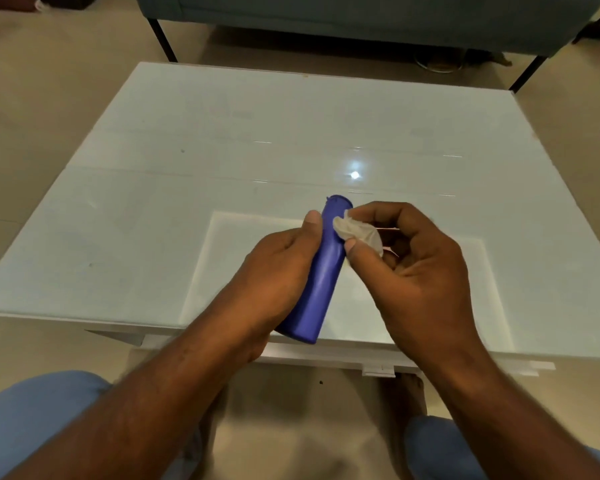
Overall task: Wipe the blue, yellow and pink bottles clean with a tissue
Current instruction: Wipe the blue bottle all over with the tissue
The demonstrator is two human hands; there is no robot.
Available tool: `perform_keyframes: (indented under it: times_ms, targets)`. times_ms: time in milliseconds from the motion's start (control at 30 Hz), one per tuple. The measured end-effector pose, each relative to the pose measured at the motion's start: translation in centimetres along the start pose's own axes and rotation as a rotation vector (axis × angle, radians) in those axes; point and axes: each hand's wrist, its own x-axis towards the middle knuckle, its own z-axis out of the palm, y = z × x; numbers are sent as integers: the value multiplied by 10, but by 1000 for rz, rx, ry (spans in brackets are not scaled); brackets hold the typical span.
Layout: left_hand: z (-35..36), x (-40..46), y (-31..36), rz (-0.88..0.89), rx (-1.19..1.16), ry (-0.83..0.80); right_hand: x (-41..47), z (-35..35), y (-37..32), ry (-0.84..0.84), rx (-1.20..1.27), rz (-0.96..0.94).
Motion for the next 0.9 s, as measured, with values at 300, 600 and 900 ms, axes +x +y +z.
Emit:
perform_keyframes:
  times_ms: [300,600,900]
  targets:
    - [8,1,-1,82,-87,-90,10,-6,-3,160,63,107]
    - [1,6,-4,-101,-511,103,-10,7,3,-143,-155,-123]
    - [6,0,-4,-7,-343,-25,1,-1,3,1,-96,-117]
